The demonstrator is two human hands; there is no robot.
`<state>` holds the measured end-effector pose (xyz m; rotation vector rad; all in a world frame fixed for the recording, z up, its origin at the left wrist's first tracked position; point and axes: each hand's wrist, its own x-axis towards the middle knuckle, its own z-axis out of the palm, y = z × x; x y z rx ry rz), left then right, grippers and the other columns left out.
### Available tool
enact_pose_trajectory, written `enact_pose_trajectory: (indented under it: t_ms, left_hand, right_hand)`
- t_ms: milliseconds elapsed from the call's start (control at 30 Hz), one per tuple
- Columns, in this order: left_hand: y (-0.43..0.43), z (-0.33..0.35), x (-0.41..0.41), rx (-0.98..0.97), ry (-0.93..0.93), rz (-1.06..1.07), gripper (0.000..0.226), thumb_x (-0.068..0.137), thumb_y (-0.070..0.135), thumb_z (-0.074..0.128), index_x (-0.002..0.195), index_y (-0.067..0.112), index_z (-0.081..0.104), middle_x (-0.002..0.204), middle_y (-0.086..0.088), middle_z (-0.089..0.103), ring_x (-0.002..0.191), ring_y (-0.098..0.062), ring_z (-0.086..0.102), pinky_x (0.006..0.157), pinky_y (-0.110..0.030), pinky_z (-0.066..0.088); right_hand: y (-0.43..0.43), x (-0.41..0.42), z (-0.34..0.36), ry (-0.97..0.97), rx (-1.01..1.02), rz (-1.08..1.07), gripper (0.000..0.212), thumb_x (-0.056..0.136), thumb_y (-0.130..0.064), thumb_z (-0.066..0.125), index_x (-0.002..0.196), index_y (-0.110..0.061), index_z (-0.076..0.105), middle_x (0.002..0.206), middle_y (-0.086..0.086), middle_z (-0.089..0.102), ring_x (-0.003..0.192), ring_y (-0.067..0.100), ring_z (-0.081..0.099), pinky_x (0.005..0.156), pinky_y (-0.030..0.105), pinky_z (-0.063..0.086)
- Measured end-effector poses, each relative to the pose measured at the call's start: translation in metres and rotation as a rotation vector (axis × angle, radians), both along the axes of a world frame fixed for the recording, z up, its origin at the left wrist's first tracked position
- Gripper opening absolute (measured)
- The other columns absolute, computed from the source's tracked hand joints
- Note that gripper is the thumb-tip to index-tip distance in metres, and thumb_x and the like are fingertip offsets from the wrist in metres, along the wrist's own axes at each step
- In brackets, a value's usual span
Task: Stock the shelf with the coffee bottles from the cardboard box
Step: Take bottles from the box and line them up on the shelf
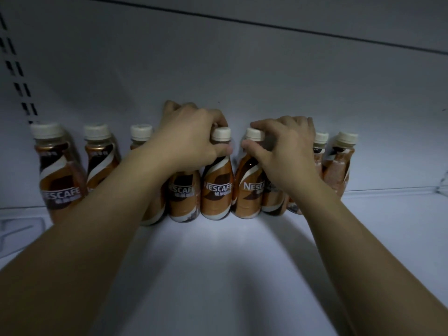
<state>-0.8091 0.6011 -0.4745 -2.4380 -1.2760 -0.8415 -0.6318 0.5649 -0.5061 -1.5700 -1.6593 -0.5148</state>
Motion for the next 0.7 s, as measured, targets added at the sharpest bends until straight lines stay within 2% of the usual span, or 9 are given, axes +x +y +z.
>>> enact_pose_trajectory:
  t_ms: [100, 167, 267, 400, 567, 700]
  left_hand:
    - [-0.001, 0.000, 0.001, 0.008, -0.009, 0.003, 0.038, 0.079, 0.057, 0.061, 0.109, 0.033, 0.058, 0.098, 0.005, 0.063, 0.103, -0.022, 0.049, 0.094, -0.041, 0.023]
    - [0.000, 0.000, 0.001, 0.014, -0.014, 0.000, 0.039, 0.079, 0.058, 0.060, 0.109, 0.033, 0.057, 0.098, 0.004, 0.063, 0.102, -0.022, 0.050, 0.094, -0.041, 0.023]
    - [0.001, -0.002, 0.001, 0.017, -0.017, -0.011, 0.040, 0.078, 0.058, 0.060, 0.108, 0.032, 0.057, 0.097, 0.004, 0.063, 0.102, -0.023, 0.050, 0.095, -0.042, 0.023]
    - [0.002, -0.004, 0.002, 0.027, -0.018, 0.006, 0.038, 0.079, 0.055, 0.062, 0.109, 0.031, 0.057, 0.094, 0.004, 0.062, 0.100, -0.023, 0.051, 0.097, -0.042, 0.023]
    - [0.000, -0.003, 0.002, 0.028, 0.031, 0.026, 0.049, 0.071, 0.061, 0.065, 0.109, 0.030, 0.058, 0.095, 0.004, 0.063, 0.101, -0.023, 0.051, 0.097, -0.043, 0.023]
    - [-0.002, -0.004, 0.002, 0.054, 0.053, 0.048, 0.050, 0.069, 0.054, 0.072, 0.108, 0.029, 0.055, 0.098, 0.002, 0.063, 0.101, -0.024, 0.051, 0.095, -0.043, 0.024]
  right_hand:
    - [0.002, -0.005, -0.001, 0.020, 0.059, -0.026, 0.044, 0.078, -0.053, 0.069, 0.104, -0.018, 0.069, 0.102, 0.010, 0.061, 0.108, 0.033, 0.047, 0.101, 0.050, 0.032]
    - [0.004, -0.010, -0.002, 0.043, 0.083, -0.065, 0.043, 0.077, -0.052, 0.069, 0.101, -0.016, 0.066, 0.105, 0.010, 0.059, 0.108, 0.033, 0.047, 0.103, 0.050, 0.031]
    - [0.005, -0.014, -0.004, 0.025, 0.057, -0.097, 0.040, 0.084, -0.053, 0.061, 0.105, -0.019, 0.063, 0.113, 0.005, 0.062, 0.119, 0.029, 0.046, 0.115, 0.056, 0.013]
    - [-0.001, -0.002, -0.007, -0.049, 0.008, -0.007, 0.037, 0.093, -0.042, 0.050, 0.123, -0.022, 0.060, 0.124, -0.002, 0.062, 0.130, 0.022, 0.041, 0.117, 0.058, -0.001]
    - [-0.003, 0.003, -0.007, -0.083, -0.030, 0.003, 0.042, 0.092, -0.037, 0.056, 0.133, -0.028, 0.054, 0.133, -0.002, 0.058, 0.133, 0.024, 0.038, 0.117, 0.057, 0.001]
    - [-0.005, 0.003, -0.009, -0.064, -0.019, 0.034, 0.044, 0.092, -0.036, 0.058, 0.135, -0.028, 0.053, 0.134, -0.003, 0.057, 0.132, 0.023, 0.039, 0.118, 0.056, 0.007]
